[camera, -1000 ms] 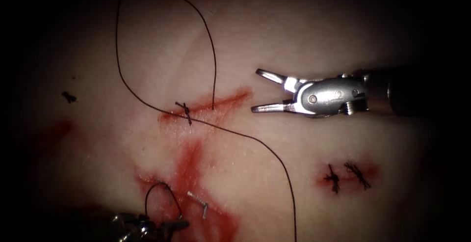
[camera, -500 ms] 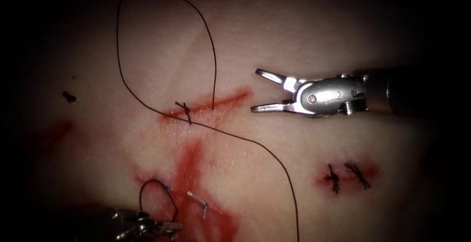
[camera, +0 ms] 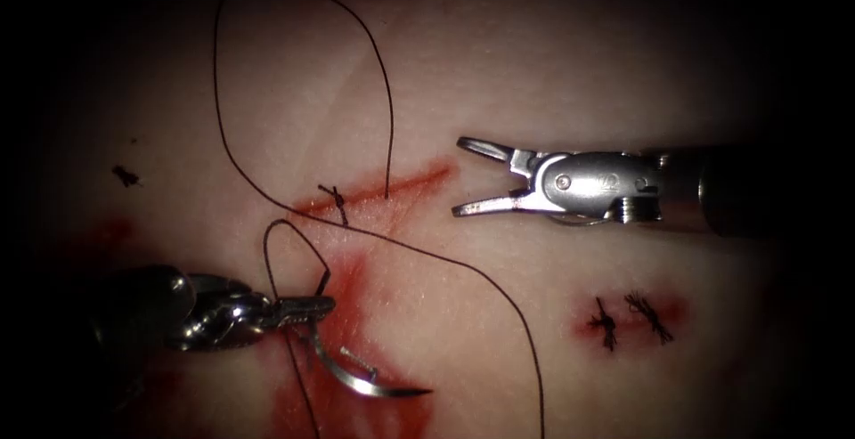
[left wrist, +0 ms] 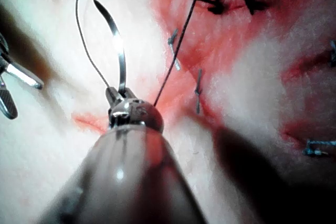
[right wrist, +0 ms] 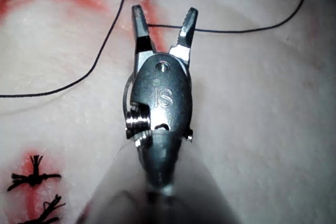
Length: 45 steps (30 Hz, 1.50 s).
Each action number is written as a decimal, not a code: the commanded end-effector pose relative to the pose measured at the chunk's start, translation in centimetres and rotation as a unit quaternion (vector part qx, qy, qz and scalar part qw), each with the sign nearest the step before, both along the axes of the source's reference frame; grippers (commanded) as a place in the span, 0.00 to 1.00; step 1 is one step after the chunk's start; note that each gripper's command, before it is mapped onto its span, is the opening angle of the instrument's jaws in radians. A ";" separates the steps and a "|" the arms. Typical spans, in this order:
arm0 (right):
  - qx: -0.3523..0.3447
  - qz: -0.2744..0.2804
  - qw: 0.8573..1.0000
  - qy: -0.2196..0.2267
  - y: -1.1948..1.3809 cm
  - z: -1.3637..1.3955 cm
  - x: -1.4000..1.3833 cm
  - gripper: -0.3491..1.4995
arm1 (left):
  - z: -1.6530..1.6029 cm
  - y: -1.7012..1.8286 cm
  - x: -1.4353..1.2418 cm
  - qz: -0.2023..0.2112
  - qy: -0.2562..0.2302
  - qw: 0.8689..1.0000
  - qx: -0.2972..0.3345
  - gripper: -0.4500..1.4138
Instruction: Wound Closure
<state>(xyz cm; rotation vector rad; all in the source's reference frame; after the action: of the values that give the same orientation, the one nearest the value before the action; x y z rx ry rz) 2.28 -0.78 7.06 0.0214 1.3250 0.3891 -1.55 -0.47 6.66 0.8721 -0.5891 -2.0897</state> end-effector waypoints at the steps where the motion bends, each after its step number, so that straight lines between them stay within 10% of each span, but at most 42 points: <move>1: 0.016 0.003 1.000 0.003 -0.04 0.05 0.08 0.93 | 0.03 0.09 -0.04 -0.006 -0.004 1.000 -0.009 0.00; 21: 0.174 0.006 0.983 0.056 0.09 0.03 0.01 0.91 | 0.24 0.90 0.05 -0.015 -0.158 0.987 -0.037 0.00; 29: 0.309 -0.018 0.942 0.130 0.10 0.03 -0.02 0.55 | 0.32 0.85 -0.06 0.011 -0.211 0.977 -0.041 0.00; 35: 0.371 -0.039 0.914 0.159 0.10 0.04 0.14 0.79 | 0.25 0.58 -0.25 0.035 -0.233 0.970 -0.053 0.00; 45: 0.411 -0.049 0.883 0.222 0.06 -0.01 0.30 0.82 | 0.11 0.44 -0.45 0.053 -0.242 0.966 -0.074 0.00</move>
<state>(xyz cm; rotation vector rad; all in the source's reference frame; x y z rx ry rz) 2.50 -0.69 7.01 0.9386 1.5079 0.8788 -1.95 -0.07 6.71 1.3010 -0.9225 -1.7138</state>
